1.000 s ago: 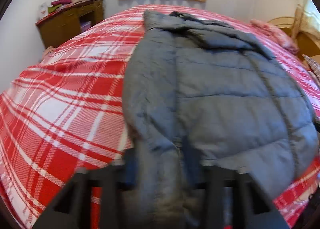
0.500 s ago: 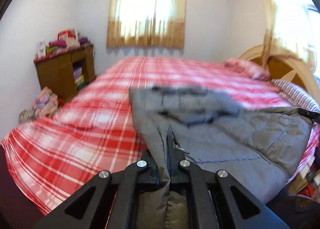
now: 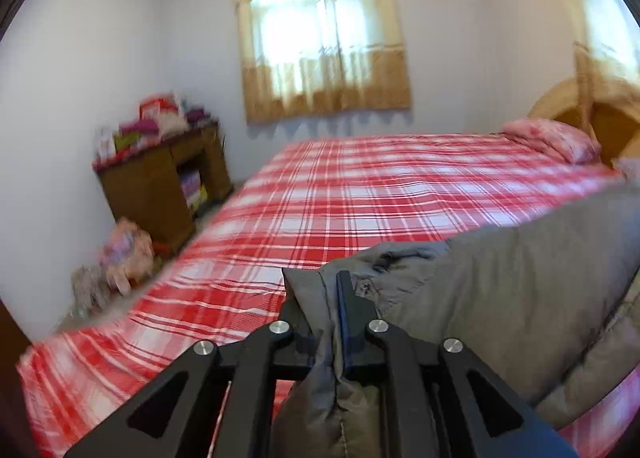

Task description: Fold large clothes

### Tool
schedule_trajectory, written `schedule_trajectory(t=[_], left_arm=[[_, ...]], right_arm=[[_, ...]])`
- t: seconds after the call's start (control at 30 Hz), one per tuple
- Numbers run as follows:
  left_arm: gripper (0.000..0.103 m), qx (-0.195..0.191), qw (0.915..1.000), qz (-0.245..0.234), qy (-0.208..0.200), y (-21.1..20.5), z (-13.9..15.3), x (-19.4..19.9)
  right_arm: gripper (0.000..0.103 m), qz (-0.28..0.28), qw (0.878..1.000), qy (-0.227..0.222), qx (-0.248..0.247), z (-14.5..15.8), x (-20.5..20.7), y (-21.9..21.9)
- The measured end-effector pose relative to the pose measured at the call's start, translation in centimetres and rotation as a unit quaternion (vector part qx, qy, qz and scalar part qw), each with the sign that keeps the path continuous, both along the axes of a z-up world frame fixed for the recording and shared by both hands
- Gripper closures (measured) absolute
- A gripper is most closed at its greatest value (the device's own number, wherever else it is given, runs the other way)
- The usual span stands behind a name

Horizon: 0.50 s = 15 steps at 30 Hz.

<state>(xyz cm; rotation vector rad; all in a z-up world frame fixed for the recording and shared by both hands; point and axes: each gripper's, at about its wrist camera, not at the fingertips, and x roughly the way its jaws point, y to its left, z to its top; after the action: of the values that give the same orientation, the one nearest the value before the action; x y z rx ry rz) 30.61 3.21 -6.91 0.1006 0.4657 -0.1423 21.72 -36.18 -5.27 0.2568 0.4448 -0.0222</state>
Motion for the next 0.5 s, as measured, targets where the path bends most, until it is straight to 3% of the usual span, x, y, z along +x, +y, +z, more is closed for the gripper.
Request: schedule_trajectory(t=[0.1,0.13,0.17,0.23,0.27,0.3,0.33,0.37,0.4,0.5], left_arm=[[0.085,-0.027,0.9994,0.022,0.004,0.9,0.0,3.8],[0.070,-0.022,0.9989,0.040,-0.003,0.8,0.1,4.4],[0.041,-0.015,0.9978,0.063,-0.015,0.8,0.2,4.9],[0.006,-0.009,0.9923,0.112,-0.052,1.3,0.6,5.8],[0.005,-0.013,0.9899,0.126,-0.064,1.5,0.5,6.2],[0.005,-0.011,0.9888,0.134,-0.065,1.4,0.5,6.7],[0.005,0.002,0.9868,0.151,-0.059,1.1,0.3,7.3],[0.005,0.009,0.9846,0.165,-0.057,0.8,0.1,7.3],[0.005,0.013,0.9828,0.174,-0.060,0.5,-0.1,7.3],[0.005,0.037,0.9794,0.178,-0.087,-1.5,-0.7,6.2]], right_arm=[[0.098,-0.011,1.000,0.022,-0.001,-1.4,4.1,-0.8],[0.098,-0.016,1.000,0.026,-0.002,-1.8,4.7,-0.9],[0.098,-0.023,0.999,0.033,-0.001,-2.4,5.9,-1.2],[0.097,-0.026,0.998,0.052,0.011,-3.5,7.6,-1.7],[0.096,-0.035,0.998,0.056,0.010,-3.9,7.8,-2.0],[0.080,-0.050,0.997,0.063,0.007,-4.3,8.7,-2.3],[0.043,-0.065,0.996,0.067,0.007,-4.6,9.4,-2.5],[0.025,-0.072,0.996,0.058,0.018,-4.5,9.7,-2.7],[0.014,-0.072,0.996,0.046,0.026,-4.4,9.8,-2.8],[0.021,-0.074,0.996,0.053,0.005,-3.7,10.1,-1.2]])
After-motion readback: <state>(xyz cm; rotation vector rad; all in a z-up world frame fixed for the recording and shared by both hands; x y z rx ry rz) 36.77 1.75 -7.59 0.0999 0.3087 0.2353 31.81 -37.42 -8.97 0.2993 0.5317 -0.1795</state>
